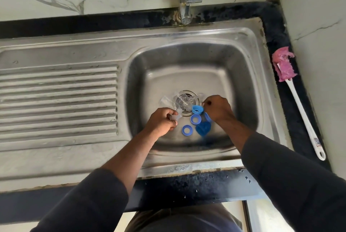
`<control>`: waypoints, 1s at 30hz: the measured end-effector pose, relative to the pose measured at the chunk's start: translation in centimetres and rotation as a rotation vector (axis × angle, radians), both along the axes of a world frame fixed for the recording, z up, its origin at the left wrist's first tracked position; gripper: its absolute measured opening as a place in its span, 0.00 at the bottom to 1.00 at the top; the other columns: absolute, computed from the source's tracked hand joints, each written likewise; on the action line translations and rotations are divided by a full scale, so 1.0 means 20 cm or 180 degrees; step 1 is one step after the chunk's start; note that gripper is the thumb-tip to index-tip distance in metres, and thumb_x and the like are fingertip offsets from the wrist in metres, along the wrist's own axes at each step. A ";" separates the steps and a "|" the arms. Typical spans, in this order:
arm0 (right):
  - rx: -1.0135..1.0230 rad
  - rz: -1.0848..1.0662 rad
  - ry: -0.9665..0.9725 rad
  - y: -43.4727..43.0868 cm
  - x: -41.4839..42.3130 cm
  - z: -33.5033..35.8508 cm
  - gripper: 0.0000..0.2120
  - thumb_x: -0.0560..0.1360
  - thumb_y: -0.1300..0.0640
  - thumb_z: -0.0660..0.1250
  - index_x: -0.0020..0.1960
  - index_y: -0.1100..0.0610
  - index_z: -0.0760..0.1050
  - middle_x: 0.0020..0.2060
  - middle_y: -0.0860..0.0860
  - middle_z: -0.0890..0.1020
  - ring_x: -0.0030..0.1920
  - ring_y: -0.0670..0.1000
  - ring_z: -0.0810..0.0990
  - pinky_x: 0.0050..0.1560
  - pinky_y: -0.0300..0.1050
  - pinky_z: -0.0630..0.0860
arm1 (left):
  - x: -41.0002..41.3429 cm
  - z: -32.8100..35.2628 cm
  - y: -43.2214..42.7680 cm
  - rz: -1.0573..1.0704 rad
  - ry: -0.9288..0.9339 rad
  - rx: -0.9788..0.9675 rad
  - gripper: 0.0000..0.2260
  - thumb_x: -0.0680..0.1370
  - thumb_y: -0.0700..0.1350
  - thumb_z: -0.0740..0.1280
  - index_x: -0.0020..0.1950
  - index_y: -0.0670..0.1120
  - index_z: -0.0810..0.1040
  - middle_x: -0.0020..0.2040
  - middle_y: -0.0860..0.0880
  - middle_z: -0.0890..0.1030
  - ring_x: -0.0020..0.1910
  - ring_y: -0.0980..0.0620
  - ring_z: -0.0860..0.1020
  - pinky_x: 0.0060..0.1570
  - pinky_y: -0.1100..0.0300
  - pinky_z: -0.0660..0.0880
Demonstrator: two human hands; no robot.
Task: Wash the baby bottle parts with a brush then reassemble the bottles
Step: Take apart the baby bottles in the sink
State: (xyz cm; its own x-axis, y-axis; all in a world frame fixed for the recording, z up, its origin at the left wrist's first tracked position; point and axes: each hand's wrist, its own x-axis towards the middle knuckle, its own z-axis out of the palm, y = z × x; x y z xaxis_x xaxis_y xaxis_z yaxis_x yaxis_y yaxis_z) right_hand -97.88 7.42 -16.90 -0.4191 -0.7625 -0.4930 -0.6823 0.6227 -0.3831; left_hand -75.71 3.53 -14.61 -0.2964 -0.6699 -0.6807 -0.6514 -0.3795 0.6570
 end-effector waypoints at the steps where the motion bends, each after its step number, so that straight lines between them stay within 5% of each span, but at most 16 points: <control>1: -0.0076 -0.0039 -0.0262 0.01 0.00 0.02 0.10 0.76 0.59 0.64 0.44 0.54 0.83 0.39 0.51 0.83 0.40 0.52 0.81 0.44 0.46 0.78 | -0.02 0.00 0.00 -0.0171 -0.0095 -0.0149 0.13 0.74 0.34 0.73 0.57 0.43 0.82 0.45 0.45 0.81 0.41 0.47 0.82 0.48 0.52 0.83; 4: -0.0058 -0.0138 -0.1495 0.03 0.05 0.08 0.06 0.79 0.59 0.67 0.49 0.56 0.82 0.35 0.49 0.82 0.30 0.44 0.80 0.32 0.41 0.78 | -0.10 0.01 0.00 -0.0585 -0.0293 -0.0500 0.17 0.72 0.38 0.76 0.60 0.46 0.82 0.50 0.48 0.83 0.48 0.47 0.82 0.53 0.52 0.81; 7: 0.0085 0.0170 -0.1799 0.05 0.12 0.13 0.02 0.78 0.61 0.69 0.49 0.58 0.81 0.35 0.53 0.83 0.29 0.47 0.79 0.27 0.37 0.73 | -0.18 0.04 0.00 -0.0887 -0.0349 -0.0711 0.12 0.74 0.38 0.73 0.57 0.44 0.83 0.49 0.46 0.85 0.48 0.47 0.82 0.49 0.56 0.78; 12: -0.0207 -0.0091 -0.1001 0.03 0.06 0.06 0.07 0.73 0.63 0.69 0.44 0.51 0.79 0.36 0.50 0.83 0.37 0.52 0.83 0.39 0.46 0.81 | -0.22 0.03 0.00 -0.0715 -0.0187 -0.0752 0.29 0.75 0.37 0.71 0.75 0.49 0.69 0.54 0.47 0.82 0.53 0.46 0.82 0.54 0.51 0.80; 16: 0.0049 0.0026 0.0179 -0.02 -0.01 0.01 0.05 0.73 0.51 0.70 0.47 0.49 0.75 0.44 0.50 0.79 0.45 0.55 0.78 0.44 0.46 0.75 | -0.16 0.01 -0.02 -0.0619 -0.0207 -0.0498 0.19 0.77 0.43 0.72 0.67 0.48 0.76 0.55 0.48 0.82 0.50 0.47 0.82 0.54 0.47 0.81; 25: 0.0282 0.0567 0.0259 0.03 0.05 -0.05 0.10 0.73 0.47 0.68 0.49 0.50 0.72 0.48 0.51 0.80 0.46 0.54 0.79 0.45 0.49 0.77 | -0.06 -0.02 -0.01 -0.0702 -0.0361 -0.0640 0.19 0.77 0.47 0.72 0.68 0.47 0.76 0.60 0.48 0.80 0.51 0.48 0.82 0.57 0.53 0.78; 30: 0.0254 0.0243 0.0430 0.01 0.01 0.03 0.08 0.75 0.50 0.66 0.49 0.53 0.78 0.50 0.54 0.82 0.50 0.59 0.81 0.46 0.46 0.75 | -0.06 0.00 -0.01 -0.0761 -0.0318 -0.0716 0.20 0.78 0.47 0.72 0.69 0.47 0.76 0.64 0.48 0.79 0.56 0.49 0.80 0.59 0.54 0.77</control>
